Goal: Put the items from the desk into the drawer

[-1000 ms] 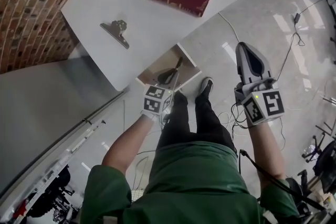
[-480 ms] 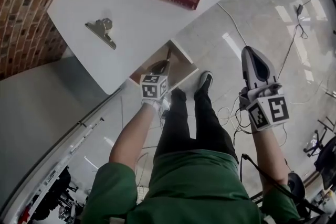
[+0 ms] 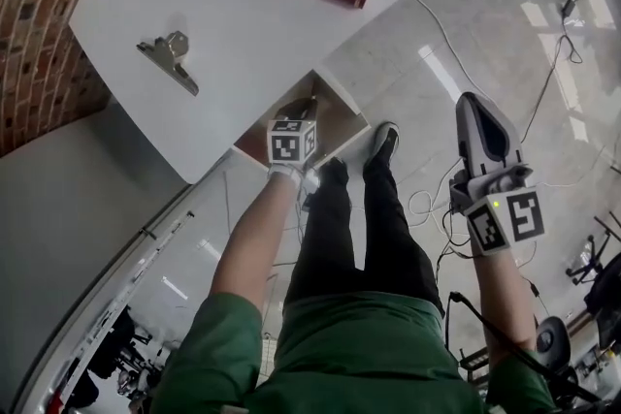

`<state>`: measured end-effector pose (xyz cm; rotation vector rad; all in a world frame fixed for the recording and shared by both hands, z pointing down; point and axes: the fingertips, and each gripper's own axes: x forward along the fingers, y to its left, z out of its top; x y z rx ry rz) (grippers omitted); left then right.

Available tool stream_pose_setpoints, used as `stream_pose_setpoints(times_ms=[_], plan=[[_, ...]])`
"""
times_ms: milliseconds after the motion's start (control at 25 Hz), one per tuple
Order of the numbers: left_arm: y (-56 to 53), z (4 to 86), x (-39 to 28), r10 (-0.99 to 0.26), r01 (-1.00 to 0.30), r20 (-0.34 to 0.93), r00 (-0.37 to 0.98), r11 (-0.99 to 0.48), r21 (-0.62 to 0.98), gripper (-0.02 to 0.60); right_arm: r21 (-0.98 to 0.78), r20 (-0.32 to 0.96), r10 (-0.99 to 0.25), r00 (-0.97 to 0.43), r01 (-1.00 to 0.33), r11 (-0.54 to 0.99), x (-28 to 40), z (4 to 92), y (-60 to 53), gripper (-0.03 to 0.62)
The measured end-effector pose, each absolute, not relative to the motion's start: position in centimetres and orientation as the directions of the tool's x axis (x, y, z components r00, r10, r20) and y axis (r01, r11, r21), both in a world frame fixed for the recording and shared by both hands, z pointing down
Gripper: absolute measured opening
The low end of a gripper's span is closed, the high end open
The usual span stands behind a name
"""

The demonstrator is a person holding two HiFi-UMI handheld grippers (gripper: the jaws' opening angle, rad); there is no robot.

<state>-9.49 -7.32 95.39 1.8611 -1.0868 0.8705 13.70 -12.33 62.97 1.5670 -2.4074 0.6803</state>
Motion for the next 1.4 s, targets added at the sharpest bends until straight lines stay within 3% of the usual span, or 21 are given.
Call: stream_pose_setpoints(times_ms=[760, 960, 1400], plan=[[-7.7, 102.1, -9.1, -0.205, -0.881, 0.91, 0.361, -0.395, 0.261, 0.043, -0.287, 0.431, -0.792, -0.433, -0.898, 0.334, 13.0, 67.9, -11.2, 0.003], [-7.7, 102.0, -9.4, -0.212, -0.885, 0.912, 0.35, -0.393, 0.249, 0.078, -0.287, 0.404, -0.807, -0.432, -0.897, 0.336, 12.8, 67.0, -11.8, 0.003], [-6.7, 96.3, -8.7, -0.237, -0.865, 0.892, 0.386, -0.43, 0.26, 0.078, -0.223, 0.387, -0.818, -0.426, -0.904, 0.366, 12.6, 63.8, -12.1, 0.003]])
